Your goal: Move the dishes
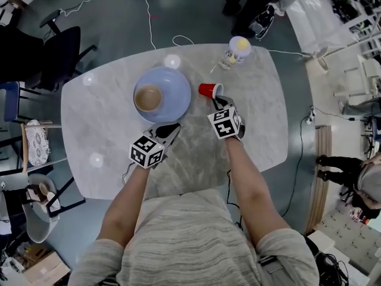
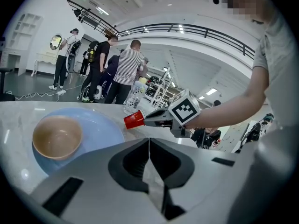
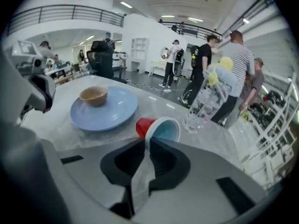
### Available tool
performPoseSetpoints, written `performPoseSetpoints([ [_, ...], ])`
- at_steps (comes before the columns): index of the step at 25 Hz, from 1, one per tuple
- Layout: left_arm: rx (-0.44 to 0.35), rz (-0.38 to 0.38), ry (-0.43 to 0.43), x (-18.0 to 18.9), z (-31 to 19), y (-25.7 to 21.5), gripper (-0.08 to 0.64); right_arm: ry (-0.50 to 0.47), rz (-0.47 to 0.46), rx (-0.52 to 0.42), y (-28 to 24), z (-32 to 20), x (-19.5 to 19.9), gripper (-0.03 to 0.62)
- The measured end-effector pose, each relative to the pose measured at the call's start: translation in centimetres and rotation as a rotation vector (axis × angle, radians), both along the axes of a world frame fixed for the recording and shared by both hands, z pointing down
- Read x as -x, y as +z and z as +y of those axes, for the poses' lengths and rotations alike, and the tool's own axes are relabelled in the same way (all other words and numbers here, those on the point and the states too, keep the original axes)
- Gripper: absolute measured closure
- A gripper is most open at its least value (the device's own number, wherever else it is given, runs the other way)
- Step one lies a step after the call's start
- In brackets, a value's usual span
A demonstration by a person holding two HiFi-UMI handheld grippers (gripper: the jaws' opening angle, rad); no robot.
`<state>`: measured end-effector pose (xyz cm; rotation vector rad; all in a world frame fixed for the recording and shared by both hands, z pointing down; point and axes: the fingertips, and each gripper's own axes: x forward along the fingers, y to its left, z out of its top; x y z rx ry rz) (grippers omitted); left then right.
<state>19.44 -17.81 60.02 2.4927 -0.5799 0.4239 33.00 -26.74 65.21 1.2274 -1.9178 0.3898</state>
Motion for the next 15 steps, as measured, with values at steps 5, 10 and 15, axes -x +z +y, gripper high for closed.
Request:
performPoseSetpoints([
  [5, -0.007, 0.02, -0.023, 0.7, -0.6, -0.4, 0.538, -0.216, 0.167, -0.051, -2.1, -1.2, 1.9, 0.543],
  [10, -0.013, 0.037, -0.049, 1.4, -1.1, -0.7, 0.54, -0.447, 0.326, -0.106, -4.0, -2.4, 4.8, 0.543],
  [15, -0.016, 0.055, -0.075, 2.1, -1.2, -0.8, 0.539, -0.669, 0.486, -0.133, -4.3, -2.7, 7.6, 0.543],
])
